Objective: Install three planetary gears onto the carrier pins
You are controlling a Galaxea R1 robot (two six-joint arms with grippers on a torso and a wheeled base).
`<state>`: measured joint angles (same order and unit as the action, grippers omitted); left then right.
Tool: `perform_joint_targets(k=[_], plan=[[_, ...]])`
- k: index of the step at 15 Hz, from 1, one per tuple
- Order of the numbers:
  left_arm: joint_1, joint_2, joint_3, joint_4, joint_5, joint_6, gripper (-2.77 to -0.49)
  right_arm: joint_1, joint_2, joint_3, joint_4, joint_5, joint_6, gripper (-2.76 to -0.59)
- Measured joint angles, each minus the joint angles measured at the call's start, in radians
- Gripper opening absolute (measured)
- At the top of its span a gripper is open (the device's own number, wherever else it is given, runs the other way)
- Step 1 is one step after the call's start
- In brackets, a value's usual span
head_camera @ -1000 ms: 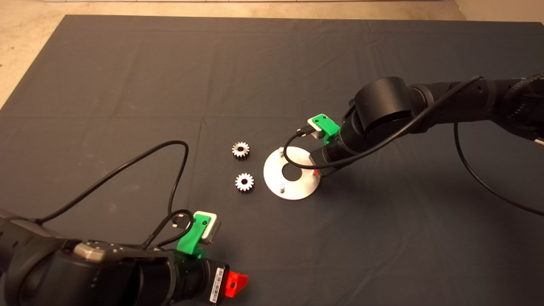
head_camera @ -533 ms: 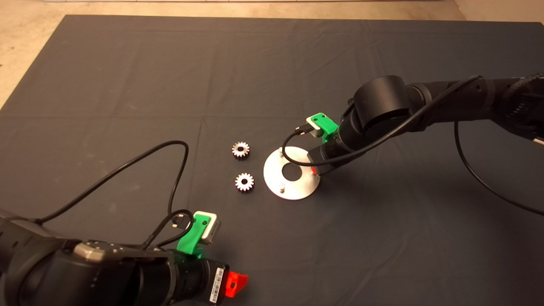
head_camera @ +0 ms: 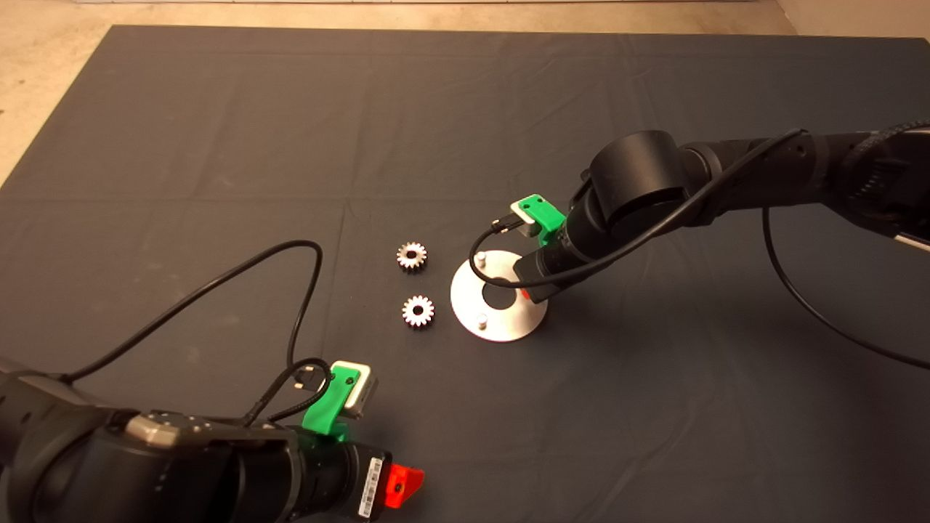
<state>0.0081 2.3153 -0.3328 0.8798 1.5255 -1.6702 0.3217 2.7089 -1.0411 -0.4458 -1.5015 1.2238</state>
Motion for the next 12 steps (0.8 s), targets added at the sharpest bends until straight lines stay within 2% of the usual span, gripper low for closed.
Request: perform_joint_targets(k=[5, 12], plan=[[0.000, 0.000, 0.000, 0.000, 0.001, 0.000, -0.51, 0.000, -0.011, 0.000, 0.000, -0.011, 0.000, -2.47], [0.000, -0.003, 0.000, 0.000, 0.000, 0.000, -0.51, 0.000, -0.011, 0.000, 0.000, -0.010, 0.000, -2.47]])
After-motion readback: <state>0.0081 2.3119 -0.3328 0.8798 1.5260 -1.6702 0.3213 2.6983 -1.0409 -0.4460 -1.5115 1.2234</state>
